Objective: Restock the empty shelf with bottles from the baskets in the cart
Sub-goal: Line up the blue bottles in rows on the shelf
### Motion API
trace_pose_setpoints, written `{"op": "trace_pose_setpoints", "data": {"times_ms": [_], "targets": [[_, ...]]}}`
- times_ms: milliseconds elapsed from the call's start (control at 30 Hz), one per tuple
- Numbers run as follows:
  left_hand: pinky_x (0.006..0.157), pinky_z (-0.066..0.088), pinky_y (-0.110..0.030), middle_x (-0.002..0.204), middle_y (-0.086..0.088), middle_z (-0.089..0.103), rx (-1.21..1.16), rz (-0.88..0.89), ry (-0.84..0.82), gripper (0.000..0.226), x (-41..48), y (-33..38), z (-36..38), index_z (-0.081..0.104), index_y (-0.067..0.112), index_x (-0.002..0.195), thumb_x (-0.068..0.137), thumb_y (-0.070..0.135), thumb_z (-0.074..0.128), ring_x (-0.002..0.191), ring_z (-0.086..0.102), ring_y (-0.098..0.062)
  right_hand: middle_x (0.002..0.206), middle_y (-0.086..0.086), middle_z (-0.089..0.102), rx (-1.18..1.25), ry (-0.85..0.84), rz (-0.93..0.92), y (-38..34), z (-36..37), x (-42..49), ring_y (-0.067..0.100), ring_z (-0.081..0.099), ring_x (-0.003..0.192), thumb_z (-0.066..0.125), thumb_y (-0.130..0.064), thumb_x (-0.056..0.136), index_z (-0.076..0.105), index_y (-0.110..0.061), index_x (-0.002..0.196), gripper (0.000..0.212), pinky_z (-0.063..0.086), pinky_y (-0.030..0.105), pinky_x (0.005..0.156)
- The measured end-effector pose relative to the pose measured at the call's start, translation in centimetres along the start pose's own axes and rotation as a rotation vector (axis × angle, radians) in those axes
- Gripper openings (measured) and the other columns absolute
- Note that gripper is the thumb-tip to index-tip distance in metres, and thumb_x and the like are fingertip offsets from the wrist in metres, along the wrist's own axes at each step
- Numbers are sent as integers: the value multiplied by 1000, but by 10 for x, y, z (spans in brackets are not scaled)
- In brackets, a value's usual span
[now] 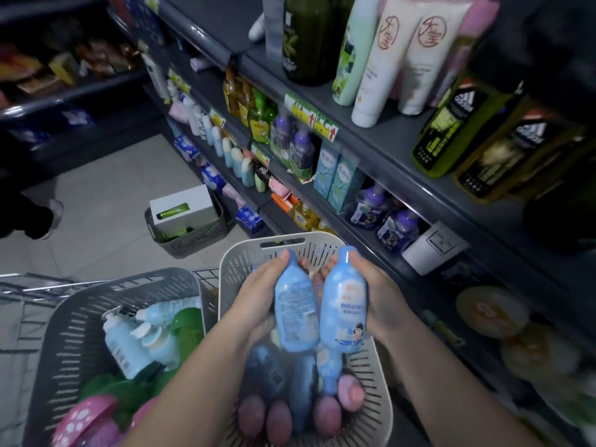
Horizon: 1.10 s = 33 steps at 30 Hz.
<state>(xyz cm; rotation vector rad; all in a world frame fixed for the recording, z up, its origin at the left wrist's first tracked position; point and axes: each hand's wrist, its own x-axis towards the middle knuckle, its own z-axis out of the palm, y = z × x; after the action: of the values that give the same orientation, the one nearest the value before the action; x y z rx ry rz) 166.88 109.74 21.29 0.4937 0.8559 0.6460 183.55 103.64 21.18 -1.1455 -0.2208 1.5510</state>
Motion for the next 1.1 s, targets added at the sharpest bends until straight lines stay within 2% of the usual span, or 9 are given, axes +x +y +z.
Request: {"op": "trace_pose_setpoints", "data": {"times_ms": [100,167,233,333,500,567,733,1000,1100], "targets": [[72,56,-45,82,-20,70,-4,-83,2,42,-7,5,16,69,2,80,88,41,59,68,68,-30,83,10,62,49,24,-38,-12,-1,-20,22,63,72,65,-46,84,64,-8,98,40,51,38,73],[63,56,-41,71,-18,64,-23,-144,-24,42,-10,6,29,64,1,76,93,38,55,58,63,-28,82,11,64,57,26,-54,-20,-1,-35,23,64,69,60,-43,86,63,-7,98,38,53,39,72],[51,54,-31,71,-16,58,-2,-164,-84,27,-13,8,42,59,5,81,82,32,58,55,57,-27,83,12,67,20,60,-69,-28,-3,-49,23,65,65,59,-40,87,64,-6,98,36,55,36,63],[43,47,-25,87,-23,55,147,-195,-176,38,-14,6,51,56,-1,100,76,29,59,59,54,-28,89,11,74,-19,136,-106,-38,-14,-66,22,70,69,54,-35,97,63,-3,107,35,57,32,58],[73,55,-37,108,-25,63,281,-189,-354,38,-16,6,77,60,1,107,83,28,71,88,63,-31,91,10,73,-50,188,-179,-58,-29,-93,25,68,81,61,-41,83,64,-4,109,46,55,39,75],[63,53,-29,93,-17,65,445,-126,-385,34,-22,7,98,59,4,98,76,22,79,76,66,-23,91,10,73,-74,183,-208,-65,-33,-106,25,68,78,61,-39,83,64,-4,107,43,55,37,72],[43,37,-18,58,1,56,749,143,-210,42,-29,-9,145,41,16,70,75,20,83,45,54,-7,94,16,71,-65,174,-284,-83,-48,-132,27,69,78,60,-35,88,63,-3,111,39,56,37,67],[51,37,-28,59,-9,46,823,387,-138,46,-46,-41,213,43,12,68,71,30,85,55,50,-16,107,26,68,-58,205,-411,-99,-85,-183,38,67,96,65,-31,88,65,1,111,40,54,46,84],[52,36,-32,51,-1,40,928,489,-83,56,-52,-60,241,34,20,58,62,48,83,48,43,-16,96,20,70,-64,250,-454,-111,-105,-212,31,69,84,72,-32,85,65,2,105,40,55,41,73]]}}
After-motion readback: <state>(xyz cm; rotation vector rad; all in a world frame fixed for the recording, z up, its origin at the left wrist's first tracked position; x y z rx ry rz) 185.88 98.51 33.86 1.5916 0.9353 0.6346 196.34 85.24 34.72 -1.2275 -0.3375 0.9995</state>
